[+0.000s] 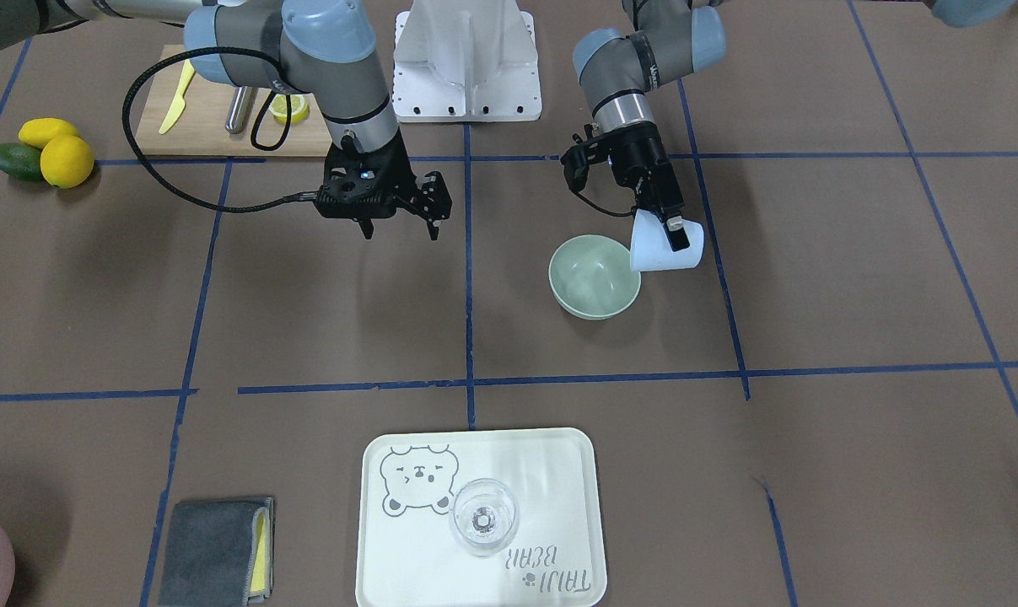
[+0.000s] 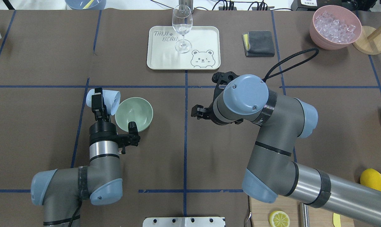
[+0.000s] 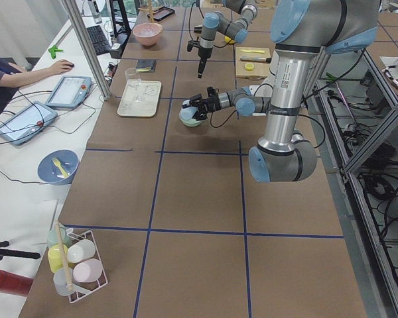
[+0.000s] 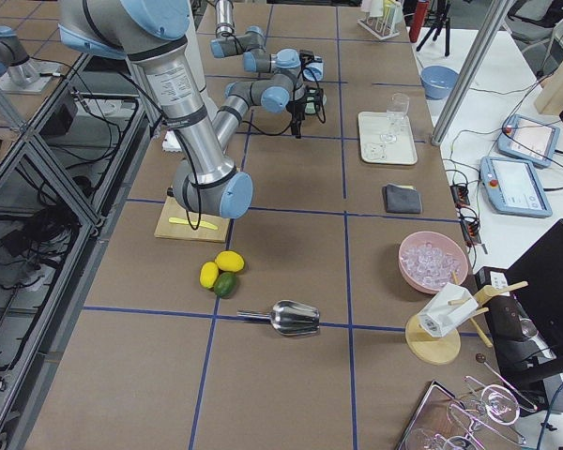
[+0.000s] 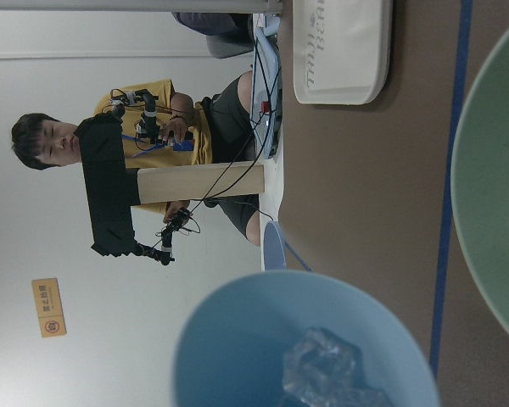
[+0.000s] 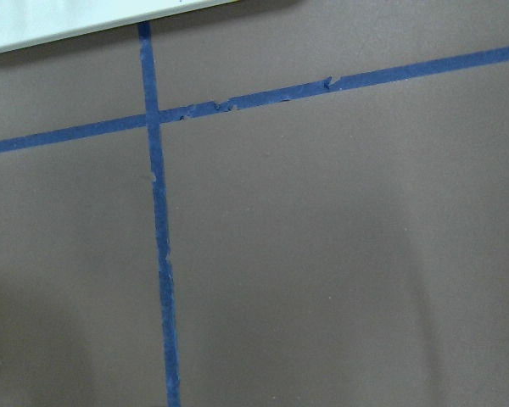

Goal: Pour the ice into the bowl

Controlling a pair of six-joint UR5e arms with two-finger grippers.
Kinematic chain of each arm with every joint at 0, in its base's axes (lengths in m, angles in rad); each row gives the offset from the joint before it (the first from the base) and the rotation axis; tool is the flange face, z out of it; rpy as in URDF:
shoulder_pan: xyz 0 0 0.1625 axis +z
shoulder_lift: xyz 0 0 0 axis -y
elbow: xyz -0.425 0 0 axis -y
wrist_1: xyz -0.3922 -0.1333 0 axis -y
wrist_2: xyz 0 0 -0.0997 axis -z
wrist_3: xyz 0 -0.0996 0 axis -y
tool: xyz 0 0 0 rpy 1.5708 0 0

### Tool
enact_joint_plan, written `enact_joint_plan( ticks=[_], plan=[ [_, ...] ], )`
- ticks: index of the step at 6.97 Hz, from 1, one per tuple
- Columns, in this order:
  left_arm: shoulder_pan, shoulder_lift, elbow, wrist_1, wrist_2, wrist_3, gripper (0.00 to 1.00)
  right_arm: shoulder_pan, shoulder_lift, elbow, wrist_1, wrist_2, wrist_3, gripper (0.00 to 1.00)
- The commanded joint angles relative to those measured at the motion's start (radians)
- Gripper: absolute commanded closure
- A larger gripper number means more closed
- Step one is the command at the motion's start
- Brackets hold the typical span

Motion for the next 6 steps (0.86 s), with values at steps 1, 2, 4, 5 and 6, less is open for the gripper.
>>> enact_joint_plan(
  ticks=[1,2,4,5,6],
  plan=[
    [-0.006,0.008,-0.002,0.002,0.005,0.055,1.0,0.0,0.001,0.002,0.0,0.0,0.002,0.0],
    [-0.008,0.007,-0.002,0.002,0.017,0.087,1.0,0.002,-0.003,0.0,0.026,0.0,0.005,0.0],
    [-0.006,-0.007,-0.005,0.002,0.025,0.088,1.0,0.002,-0.003,0.0,0.034,0.0,0.013,0.0],
    [-0.009,0.007,-0.011,0.002,0.026,0.088,1.0,0.002,-0.003,0.0,0.034,0.0,0.013,0.0],
    [-0.009,0.016,-0.01,0.003,0.054,0.092,1.0,0.002,-0.003,0.0,0.034,0.002,0.013,0.0]
  ],
)
